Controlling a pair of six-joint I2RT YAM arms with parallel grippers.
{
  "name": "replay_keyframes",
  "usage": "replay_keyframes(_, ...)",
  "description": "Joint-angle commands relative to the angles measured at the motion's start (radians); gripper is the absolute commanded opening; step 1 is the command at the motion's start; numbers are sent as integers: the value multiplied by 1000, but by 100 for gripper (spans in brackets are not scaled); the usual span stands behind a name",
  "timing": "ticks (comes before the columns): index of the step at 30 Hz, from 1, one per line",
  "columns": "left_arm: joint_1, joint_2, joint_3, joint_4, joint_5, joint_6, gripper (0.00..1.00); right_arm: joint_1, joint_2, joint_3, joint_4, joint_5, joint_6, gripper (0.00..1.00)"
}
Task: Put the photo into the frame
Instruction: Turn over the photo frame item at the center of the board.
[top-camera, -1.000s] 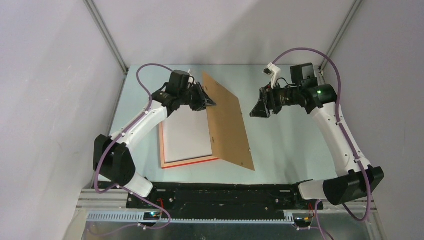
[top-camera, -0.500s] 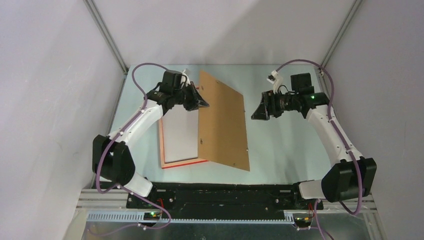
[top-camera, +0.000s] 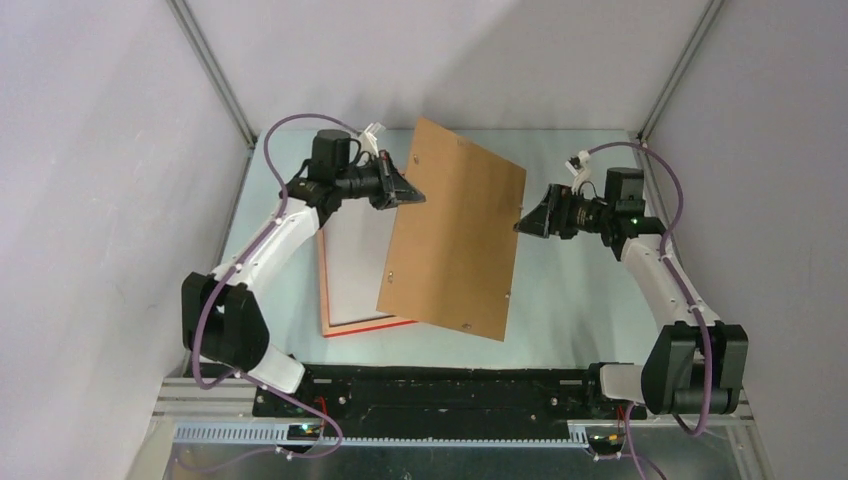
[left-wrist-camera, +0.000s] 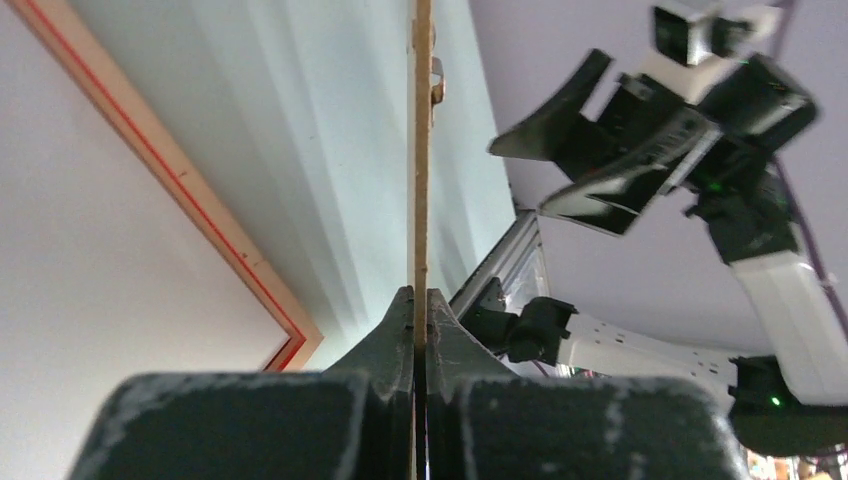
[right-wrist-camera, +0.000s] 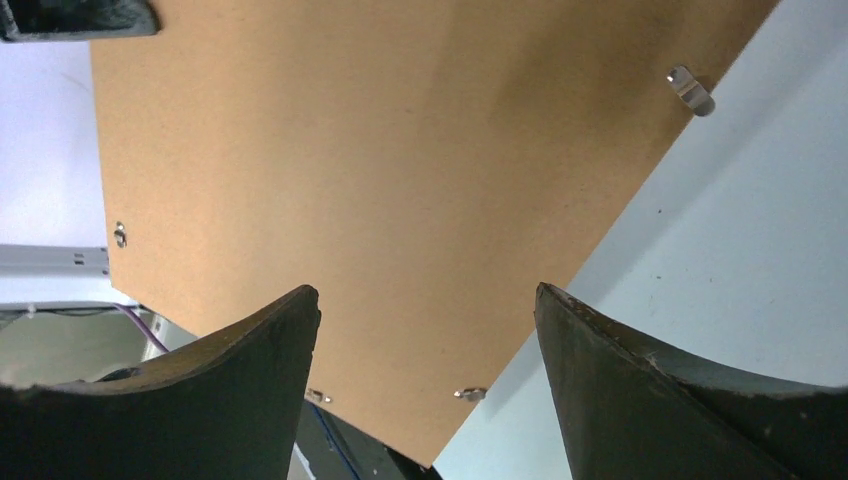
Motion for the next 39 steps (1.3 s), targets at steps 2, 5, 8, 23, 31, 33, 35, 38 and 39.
replay_keyframes(2,28,-118,7,187,160,-60,0,-63,-49,-109,246,-74,116,83)
replay_keyframes(5,40,-152,-16,247,165,-94,0,-83,-86,-185,310,-81,130,83)
replay_keyframes(8,53,-173,-32,267,163,-110,0,-93,-108,-225,358,-82,128,83)
replay_keyframes(23,113,-282,-159,409,204,-192,0,-94,-45,-253,616,-237,284,79)
replay_keyframes(31,128,-340,-226,466,200,-219,0,-36,59,-252,772,-291,375,78)
replay_keyframes(33,136,-354,-250,491,190,-239,0,-23,73,-251,808,-305,402,77)
replay_keyframes(35,140,-367,-275,517,184,-259,0,-21,88,-252,858,-327,448,77)
replay_keyframes(38,144,-389,-307,546,173,-280,0,1,114,-253,991,-353,535,73)
replay_keyframes(39,145,-394,-324,557,163,-283,0,13,131,-253,1020,-364,581,72)
